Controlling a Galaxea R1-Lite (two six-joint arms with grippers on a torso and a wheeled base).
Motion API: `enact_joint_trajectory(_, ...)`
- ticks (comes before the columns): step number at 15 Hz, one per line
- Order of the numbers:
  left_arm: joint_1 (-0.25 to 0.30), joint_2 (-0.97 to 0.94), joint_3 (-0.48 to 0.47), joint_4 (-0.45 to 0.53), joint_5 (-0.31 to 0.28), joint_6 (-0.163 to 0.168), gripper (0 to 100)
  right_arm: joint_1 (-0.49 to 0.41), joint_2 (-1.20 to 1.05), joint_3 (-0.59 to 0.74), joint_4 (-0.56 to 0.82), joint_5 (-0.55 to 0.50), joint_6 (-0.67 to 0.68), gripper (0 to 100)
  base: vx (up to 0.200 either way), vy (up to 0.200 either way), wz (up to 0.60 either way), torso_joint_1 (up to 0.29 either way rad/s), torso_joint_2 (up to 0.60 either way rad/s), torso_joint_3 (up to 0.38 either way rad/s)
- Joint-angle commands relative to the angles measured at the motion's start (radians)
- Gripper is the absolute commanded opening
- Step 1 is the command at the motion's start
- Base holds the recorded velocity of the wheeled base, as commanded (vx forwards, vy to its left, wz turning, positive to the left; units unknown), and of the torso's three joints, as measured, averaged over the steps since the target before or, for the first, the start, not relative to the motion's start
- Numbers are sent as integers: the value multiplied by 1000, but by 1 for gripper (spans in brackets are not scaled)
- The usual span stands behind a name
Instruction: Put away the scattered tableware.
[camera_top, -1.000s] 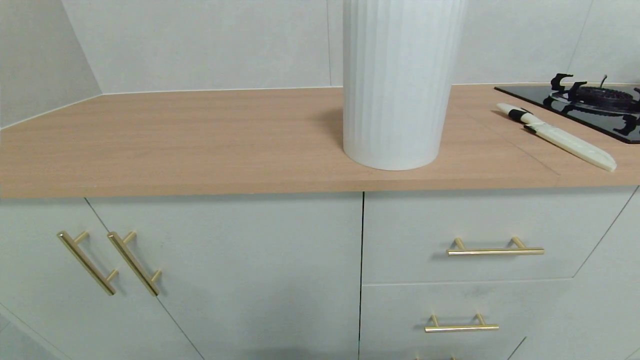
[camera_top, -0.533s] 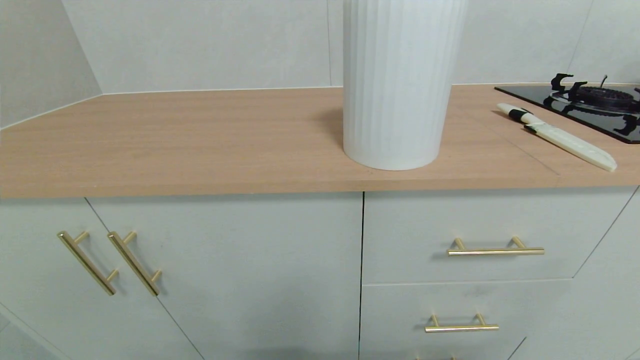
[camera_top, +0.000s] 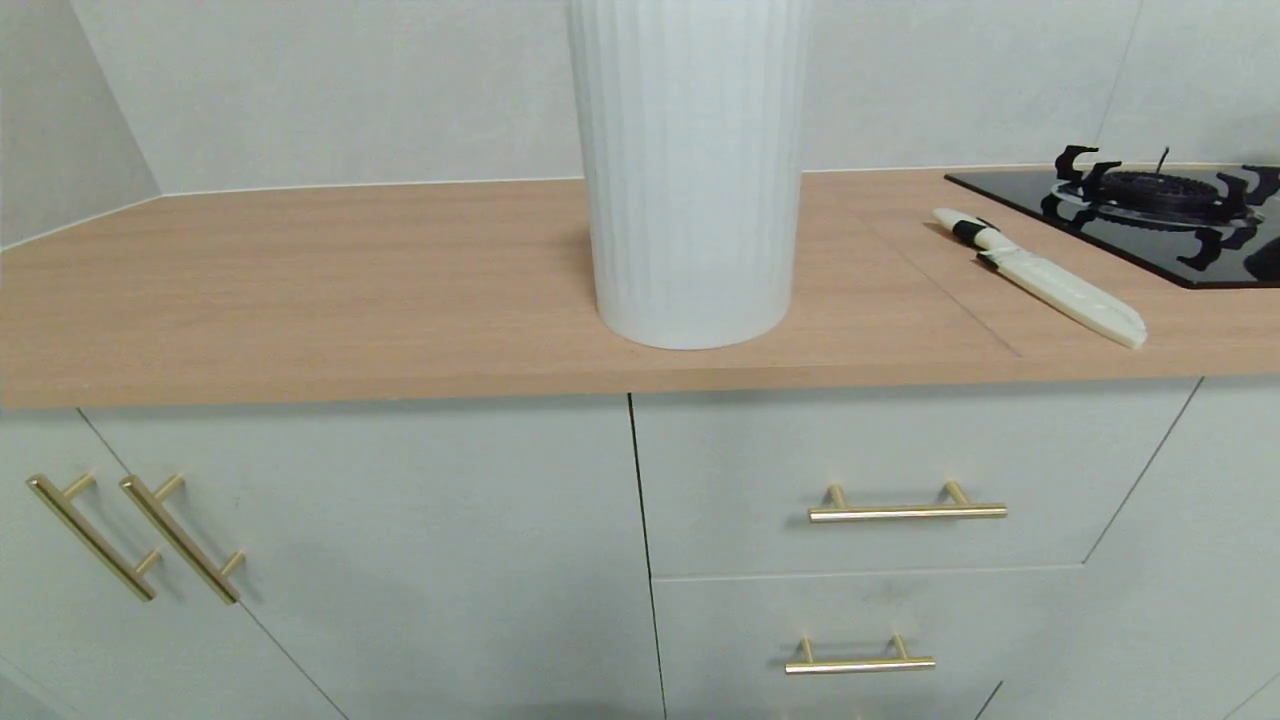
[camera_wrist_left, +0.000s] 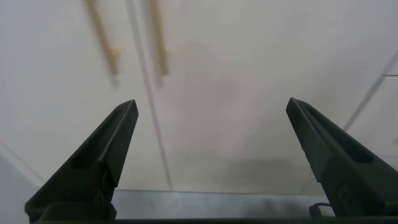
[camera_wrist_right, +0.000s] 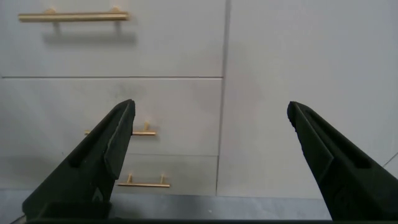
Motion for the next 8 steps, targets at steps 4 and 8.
enact_joint_trajectory(4, 0, 1, 0, 0, 0, -1, 100, 0, 1, 0, 0, 1, 0, 100, 0, 0, 0, 0, 0, 0)
enact_joint_trajectory(8, 0, 1, 0, 0, 0, -1, 100, 0, 1, 0, 0, 1, -2, 100, 50, 0, 0, 1, 2, 2)
